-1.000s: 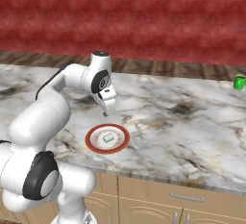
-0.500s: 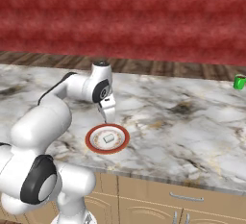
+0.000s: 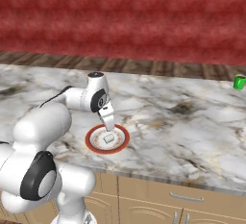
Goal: Pick up the marshmallow and place it in the cup of hot chocolate on the dining counter.
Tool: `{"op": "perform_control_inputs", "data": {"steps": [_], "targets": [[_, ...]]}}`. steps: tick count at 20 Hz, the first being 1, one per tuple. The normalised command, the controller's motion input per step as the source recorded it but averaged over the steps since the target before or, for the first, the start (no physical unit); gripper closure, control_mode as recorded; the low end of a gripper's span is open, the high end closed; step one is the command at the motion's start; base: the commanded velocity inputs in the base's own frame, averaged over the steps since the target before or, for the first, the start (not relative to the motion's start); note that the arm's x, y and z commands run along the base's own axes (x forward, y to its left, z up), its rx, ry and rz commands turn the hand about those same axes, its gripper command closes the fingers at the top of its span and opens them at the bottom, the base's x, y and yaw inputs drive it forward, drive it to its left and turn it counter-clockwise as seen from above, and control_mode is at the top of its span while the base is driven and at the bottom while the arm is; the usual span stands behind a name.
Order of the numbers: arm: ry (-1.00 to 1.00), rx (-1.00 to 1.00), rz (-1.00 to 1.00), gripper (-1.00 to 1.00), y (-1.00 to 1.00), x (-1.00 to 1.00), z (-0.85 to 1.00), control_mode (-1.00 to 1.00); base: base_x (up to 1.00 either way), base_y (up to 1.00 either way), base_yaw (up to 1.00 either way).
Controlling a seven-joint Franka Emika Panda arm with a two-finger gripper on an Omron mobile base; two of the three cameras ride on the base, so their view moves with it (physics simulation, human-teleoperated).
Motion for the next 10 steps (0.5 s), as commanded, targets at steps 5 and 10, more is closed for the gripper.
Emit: {"op": "perform_control_inputs", "data": {"steps": [5, 10], "targets": [[0.00, -0.01, 0.00, -1.00, 0.00, 0.18, -0.39, -1.00, 0.00, 0.00, 0.00], [0.00, 0.00, 0.00, -1.00, 0.00, 0.18, -0.37, -1.00, 0.00, 0.00, 0.00]]}}
